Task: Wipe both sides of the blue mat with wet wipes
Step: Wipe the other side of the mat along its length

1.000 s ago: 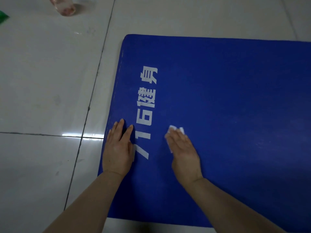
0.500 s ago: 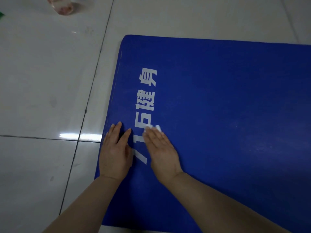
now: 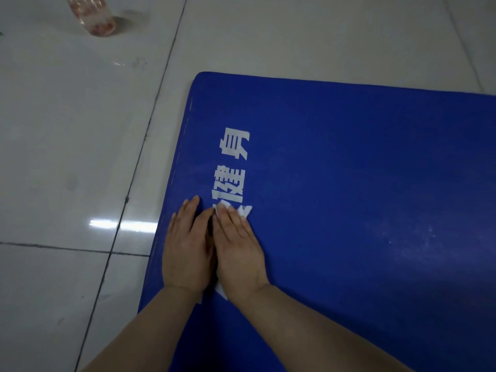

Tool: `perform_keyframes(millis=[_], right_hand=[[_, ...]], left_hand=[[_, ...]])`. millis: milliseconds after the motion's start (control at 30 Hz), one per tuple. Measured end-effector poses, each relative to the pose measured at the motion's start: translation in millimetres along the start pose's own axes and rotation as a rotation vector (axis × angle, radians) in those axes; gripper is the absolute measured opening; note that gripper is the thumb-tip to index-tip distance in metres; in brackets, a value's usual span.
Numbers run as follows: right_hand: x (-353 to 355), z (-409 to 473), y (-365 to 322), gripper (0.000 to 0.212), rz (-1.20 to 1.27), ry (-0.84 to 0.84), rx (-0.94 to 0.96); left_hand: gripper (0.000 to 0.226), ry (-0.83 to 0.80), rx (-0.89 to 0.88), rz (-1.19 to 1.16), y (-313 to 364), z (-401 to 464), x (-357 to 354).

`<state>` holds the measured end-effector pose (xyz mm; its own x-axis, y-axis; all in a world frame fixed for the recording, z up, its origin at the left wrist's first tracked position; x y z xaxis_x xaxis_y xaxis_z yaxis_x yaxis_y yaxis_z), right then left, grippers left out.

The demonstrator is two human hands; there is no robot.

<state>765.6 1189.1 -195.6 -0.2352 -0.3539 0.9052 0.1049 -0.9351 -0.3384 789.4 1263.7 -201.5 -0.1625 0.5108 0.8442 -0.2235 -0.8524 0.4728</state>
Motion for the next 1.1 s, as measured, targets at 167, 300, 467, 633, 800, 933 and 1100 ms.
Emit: perform_keyframes(millis=[167,300,467,633,800,933,1100], right_hand=[[15.6,5.3,46.5,0.073,-0.071,-0.013,-0.045],[41.1,-5.0,111.8,0.073,-0.113,0.132,-0.317],[21.6,20.4,80.6,0.073,-0.051,0.090,-0.264],[0.3,59.5,50.8,0.075,-0.046,-0.039,-0.044],[27.0,47.9,117.1,0.074,-0.127,0.066,-0.224],[41.2,42.5,145.1,0.069,-0.066,0.147,-0.353],[4.2,63.7,64.9,0.072,-0.014,-0.044,-0.090]], left_hand=[[0.042,0.002,0.029,-0.022,-2.2,1.1,0.8],[0.046,0.010,0.041,-0.036,-3.6,0.3,1.4],[0.043,0.020,0.038,-0.029,-2.4,2.4,2.6],[0.042,0.032,0.035,-0.016,-2.4,1.6,4.3],[0.043,0.021,0.042,-0.014,-3.3,1.3,3.2],[0.042,0.018,0.056,-0.016,-4.4,0.9,1.9],[0.046,0.014,0.061,0.005,-5.1,0.8,1.7]])
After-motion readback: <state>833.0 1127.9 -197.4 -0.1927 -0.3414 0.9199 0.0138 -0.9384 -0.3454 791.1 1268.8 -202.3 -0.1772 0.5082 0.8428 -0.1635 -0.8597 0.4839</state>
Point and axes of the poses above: each hand's wrist, its own z-axis towards the middle knuckle, its own x-axis out of the back of the hand, y = z × x, the point moved 10 cm from there along z, towards the middle knuckle, and after that the axes turned 9 degrees about y, right-handed, at the moved point
